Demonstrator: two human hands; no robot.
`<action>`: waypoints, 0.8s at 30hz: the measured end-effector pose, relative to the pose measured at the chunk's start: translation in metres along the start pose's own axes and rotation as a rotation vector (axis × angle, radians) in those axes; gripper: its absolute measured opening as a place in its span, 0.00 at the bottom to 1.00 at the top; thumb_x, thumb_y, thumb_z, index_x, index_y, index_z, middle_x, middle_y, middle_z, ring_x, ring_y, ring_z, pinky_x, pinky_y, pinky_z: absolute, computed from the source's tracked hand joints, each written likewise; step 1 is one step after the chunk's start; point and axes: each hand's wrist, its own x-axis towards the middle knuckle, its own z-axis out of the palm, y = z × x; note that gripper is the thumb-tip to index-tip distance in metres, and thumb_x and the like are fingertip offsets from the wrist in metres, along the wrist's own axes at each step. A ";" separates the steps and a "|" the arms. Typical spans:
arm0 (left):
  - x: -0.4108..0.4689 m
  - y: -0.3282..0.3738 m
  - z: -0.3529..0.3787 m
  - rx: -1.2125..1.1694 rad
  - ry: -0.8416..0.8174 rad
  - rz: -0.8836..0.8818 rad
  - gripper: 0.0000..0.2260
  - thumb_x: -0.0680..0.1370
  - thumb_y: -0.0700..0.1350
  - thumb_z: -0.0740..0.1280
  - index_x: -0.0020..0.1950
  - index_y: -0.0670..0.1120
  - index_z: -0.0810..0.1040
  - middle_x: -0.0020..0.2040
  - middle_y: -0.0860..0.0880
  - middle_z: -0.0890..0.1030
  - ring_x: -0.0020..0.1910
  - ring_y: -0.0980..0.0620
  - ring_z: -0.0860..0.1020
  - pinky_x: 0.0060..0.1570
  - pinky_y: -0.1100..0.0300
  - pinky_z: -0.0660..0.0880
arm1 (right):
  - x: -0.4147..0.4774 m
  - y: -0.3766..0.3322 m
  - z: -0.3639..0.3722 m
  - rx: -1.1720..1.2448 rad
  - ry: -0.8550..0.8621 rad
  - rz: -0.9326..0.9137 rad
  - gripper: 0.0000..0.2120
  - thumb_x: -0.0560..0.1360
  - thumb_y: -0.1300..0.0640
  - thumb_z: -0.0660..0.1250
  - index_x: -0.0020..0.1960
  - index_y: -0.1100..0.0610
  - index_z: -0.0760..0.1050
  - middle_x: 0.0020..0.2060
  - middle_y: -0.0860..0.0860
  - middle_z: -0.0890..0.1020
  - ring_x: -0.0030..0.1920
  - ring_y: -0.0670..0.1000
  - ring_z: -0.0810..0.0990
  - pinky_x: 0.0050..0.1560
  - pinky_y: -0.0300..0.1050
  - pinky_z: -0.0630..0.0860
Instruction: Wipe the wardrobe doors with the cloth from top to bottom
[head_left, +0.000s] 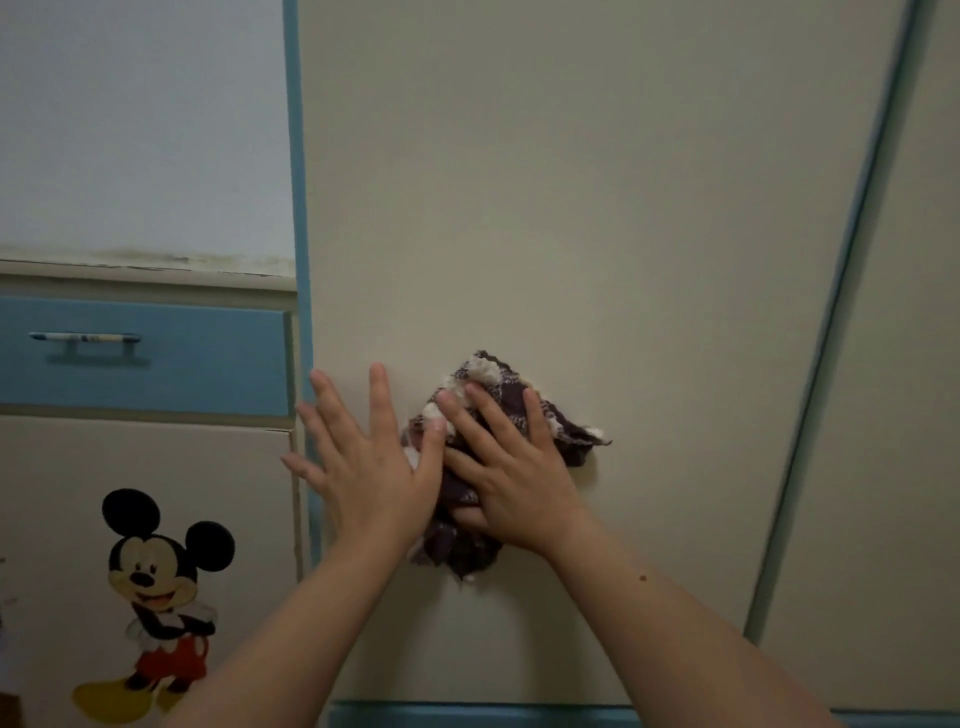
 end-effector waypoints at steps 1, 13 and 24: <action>-0.001 -0.001 0.001 0.005 -0.004 -0.006 0.39 0.67 0.69 0.39 0.75 0.55 0.41 0.75 0.40 0.35 0.74 0.38 0.39 0.66 0.34 0.39 | -0.008 0.007 0.001 -0.013 0.018 0.009 0.34 0.66 0.37 0.61 0.71 0.45 0.64 0.74 0.51 0.59 0.76 0.56 0.49 0.69 0.67 0.47; -0.003 -0.001 0.009 0.045 0.019 -0.013 0.35 0.71 0.65 0.45 0.75 0.56 0.40 0.76 0.41 0.38 0.73 0.36 0.45 0.67 0.35 0.47 | -0.141 0.099 0.006 -0.078 0.044 0.454 0.34 0.73 0.33 0.51 0.75 0.41 0.48 0.77 0.50 0.44 0.76 0.56 0.45 0.69 0.68 0.46; -0.002 -0.014 0.010 0.047 0.083 0.055 0.33 0.73 0.63 0.49 0.76 0.56 0.43 0.76 0.41 0.40 0.72 0.36 0.50 0.68 0.39 0.49 | -0.200 0.078 0.021 0.025 0.009 0.614 0.34 0.75 0.32 0.48 0.76 0.42 0.43 0.76 0.50 0.38 0.75 0.55 0.39 0.70 0.63 0.41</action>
